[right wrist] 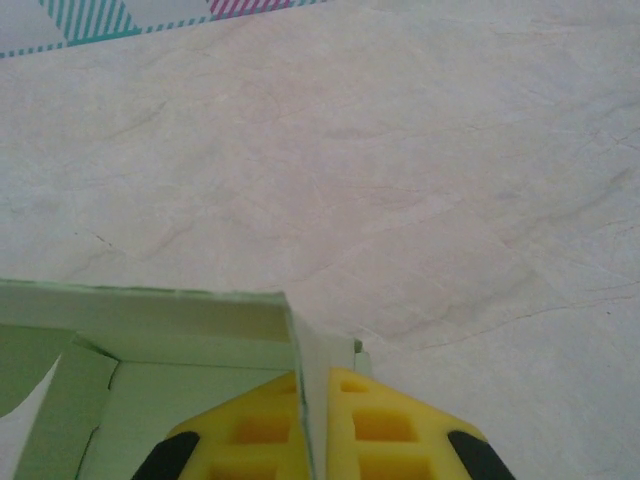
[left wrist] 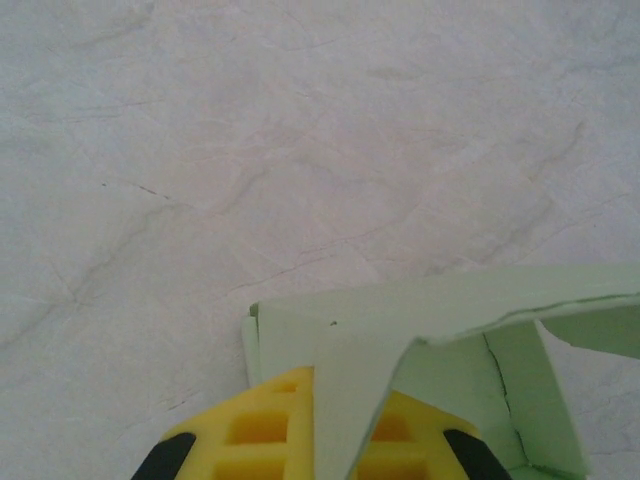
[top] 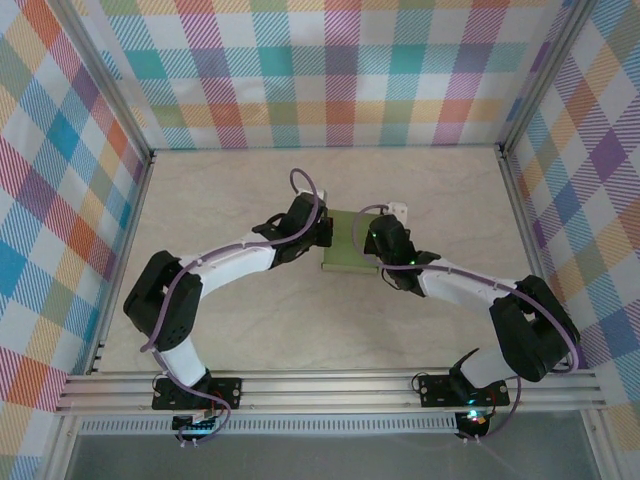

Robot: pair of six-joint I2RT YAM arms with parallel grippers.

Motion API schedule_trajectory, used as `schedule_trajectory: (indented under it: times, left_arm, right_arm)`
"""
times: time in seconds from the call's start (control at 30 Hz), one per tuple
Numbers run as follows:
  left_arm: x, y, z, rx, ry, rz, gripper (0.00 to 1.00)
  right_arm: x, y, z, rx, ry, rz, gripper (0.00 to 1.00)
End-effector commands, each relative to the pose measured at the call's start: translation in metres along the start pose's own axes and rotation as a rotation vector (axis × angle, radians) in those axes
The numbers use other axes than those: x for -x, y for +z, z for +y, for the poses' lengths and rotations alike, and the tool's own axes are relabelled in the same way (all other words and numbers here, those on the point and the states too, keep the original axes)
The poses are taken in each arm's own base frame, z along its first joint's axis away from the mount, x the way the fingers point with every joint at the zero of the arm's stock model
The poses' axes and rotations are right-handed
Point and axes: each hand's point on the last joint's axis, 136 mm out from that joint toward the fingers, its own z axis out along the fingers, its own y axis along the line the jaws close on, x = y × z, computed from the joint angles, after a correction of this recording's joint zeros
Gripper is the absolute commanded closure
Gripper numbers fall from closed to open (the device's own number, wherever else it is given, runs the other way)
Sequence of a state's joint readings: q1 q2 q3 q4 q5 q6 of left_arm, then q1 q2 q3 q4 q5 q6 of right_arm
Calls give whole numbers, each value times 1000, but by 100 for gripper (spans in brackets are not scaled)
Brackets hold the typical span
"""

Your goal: Fold the paper box

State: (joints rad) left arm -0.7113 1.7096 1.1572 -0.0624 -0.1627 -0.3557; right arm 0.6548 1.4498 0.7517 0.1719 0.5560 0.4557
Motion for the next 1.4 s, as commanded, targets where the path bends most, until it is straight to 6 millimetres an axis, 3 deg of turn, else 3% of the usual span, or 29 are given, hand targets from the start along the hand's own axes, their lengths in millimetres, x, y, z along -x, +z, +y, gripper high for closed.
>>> schedule_trajectory:
  times: [0.0,0.9,1.07,1.23,1.37]
  left_arm:
    - [7,-10,-17,-59,-15,-66,100]
    - [-34,-9,-13,-30,63,-225,100]
    - [-27,-9,-17,0,23,-163,100]
    - [-9,-24,-28,-40,12,-195,100]
    - [-17,-21,-23,-49,34,-218,100]
  right_arm:
    - [6,-2,18,71,21,-60,100]
    - [-26,-11,19,154,-16,-133,100]
    - [-23,-13,21,152,-19,-125,100]
    - [-16,-16,21,148,-35,-140,100]
    - [-24,-14,19,149,-23,-131,100]
